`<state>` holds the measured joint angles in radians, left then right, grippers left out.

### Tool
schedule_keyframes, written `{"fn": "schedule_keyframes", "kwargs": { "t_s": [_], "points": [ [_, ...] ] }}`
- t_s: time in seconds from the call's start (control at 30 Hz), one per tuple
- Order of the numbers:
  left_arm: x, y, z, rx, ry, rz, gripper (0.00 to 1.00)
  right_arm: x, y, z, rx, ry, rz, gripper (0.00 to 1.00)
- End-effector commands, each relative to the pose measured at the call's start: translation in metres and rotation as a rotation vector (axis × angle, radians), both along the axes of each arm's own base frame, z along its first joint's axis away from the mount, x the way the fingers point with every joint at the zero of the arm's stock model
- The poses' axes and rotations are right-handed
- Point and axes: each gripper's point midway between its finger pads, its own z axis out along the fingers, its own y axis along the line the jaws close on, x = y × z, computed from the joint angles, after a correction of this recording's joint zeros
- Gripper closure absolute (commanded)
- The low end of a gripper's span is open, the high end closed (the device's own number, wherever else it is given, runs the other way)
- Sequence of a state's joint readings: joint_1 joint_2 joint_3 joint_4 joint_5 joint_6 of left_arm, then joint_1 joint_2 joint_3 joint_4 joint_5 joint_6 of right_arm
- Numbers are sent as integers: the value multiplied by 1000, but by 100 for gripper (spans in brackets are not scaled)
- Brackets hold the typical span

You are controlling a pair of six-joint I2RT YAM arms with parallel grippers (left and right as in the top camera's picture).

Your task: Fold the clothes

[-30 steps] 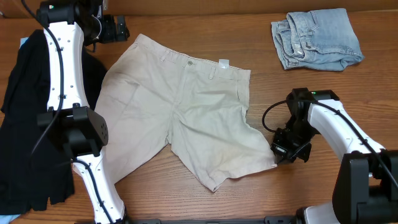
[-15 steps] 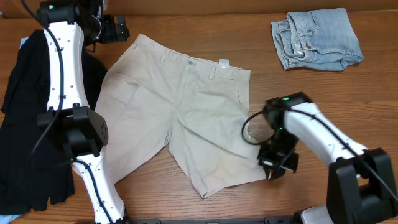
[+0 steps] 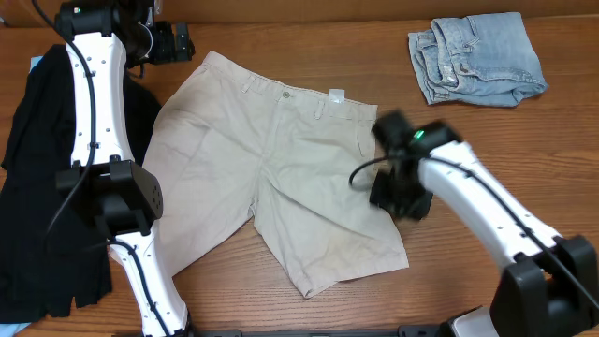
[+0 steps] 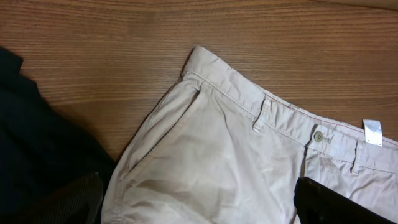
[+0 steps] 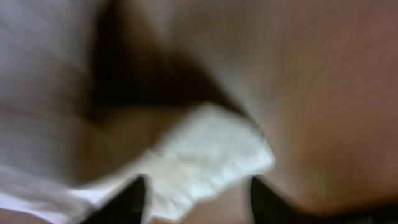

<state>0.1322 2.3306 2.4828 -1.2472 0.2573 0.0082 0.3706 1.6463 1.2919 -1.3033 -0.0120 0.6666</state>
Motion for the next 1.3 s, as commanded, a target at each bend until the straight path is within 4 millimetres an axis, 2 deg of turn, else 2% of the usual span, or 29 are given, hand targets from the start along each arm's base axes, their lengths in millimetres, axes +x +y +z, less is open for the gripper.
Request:
{"fn": "schedule_keyframes", "kwargs": {
  "t_s": [0.0,0.03,0.1,0.23,0.33,0.47,0.63,0.73,0.9,1.0,1.2,1.27],
  "points": [
    [1,3,-3,14,-1,-13,0,59,-32,53,-100,-268,15,16],
    [1,3,-3,12,-1,-14,0,73,-34,61,-87,-322,19,11],
    [1,2,-3,11,-1,-15,0,101,-35,73,-36,-425,38,8],
    [2,3,-2,12,-8,-14,0,145,-31,78,102,-551,97,7],
    [6,3,0,15,-24,-14,0,171,-27,66,145,-595,133,7],
    [7,3,1,16,-30,-14,0,195,-15,28,194,-577,163,7],
    [8,4,1,17,-35,-14,0,211,-4,-18,244,-530,168,7],
    [10,4,2,19,-45,-14,0,216,1,-37,259,-514,168,7],
    [10,4,2,17,-45,-13,0,222,19,-64,342,-490,144,16],
    [10,4,2,14,-44,-7,0,224,20,-63,351,-493,106,19],
    [10,4,2,12,-42,-4,0,229,23,-61,372,-495,3,35],
    [10,4,2,13,-42,-4,0,230,16,-66,331,-484,-69,36]
  ]
}}
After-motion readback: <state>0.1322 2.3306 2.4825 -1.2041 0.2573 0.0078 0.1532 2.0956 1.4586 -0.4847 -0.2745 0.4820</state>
